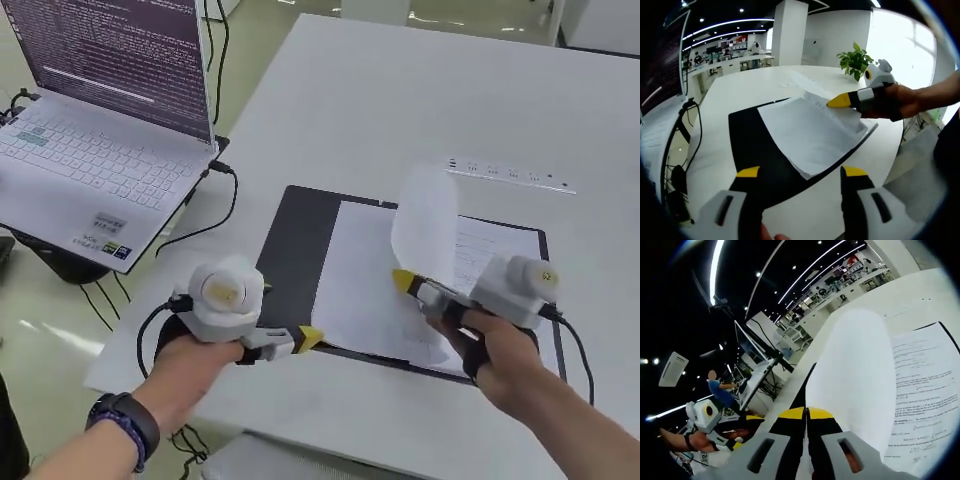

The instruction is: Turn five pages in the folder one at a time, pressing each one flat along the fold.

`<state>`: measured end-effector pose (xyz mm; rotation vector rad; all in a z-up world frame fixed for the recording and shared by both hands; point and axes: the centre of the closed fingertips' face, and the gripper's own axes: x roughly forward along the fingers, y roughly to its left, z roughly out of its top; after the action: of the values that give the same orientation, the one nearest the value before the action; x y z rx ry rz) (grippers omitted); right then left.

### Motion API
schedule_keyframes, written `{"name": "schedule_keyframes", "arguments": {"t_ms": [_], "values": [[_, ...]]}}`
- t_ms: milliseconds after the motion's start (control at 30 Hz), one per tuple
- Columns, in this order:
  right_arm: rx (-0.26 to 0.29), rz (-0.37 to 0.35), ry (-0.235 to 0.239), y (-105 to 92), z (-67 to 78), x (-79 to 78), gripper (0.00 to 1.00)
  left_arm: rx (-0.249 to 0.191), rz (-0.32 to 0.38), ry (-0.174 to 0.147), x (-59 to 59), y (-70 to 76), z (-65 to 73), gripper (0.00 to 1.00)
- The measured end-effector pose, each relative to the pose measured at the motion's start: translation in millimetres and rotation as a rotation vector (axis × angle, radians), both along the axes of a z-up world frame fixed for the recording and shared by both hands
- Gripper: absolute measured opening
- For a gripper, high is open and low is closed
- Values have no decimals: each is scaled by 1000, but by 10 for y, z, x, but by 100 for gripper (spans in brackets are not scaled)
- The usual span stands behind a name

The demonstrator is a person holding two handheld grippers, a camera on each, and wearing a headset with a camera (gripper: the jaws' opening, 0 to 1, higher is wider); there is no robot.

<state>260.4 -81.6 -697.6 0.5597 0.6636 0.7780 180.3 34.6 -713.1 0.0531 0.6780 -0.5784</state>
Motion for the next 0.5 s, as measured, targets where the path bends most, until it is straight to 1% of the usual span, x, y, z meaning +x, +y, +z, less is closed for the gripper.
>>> {"name": "schedule_keyframes", "arguments": {"t_ms": [167,500], "values": [[7,20,6,143,-5,-25,0,-4,7,-1,-1,22,5,62],[14,49,27,349,-64,-81,0,-13,14,2,-28,44,-12,62]]}}
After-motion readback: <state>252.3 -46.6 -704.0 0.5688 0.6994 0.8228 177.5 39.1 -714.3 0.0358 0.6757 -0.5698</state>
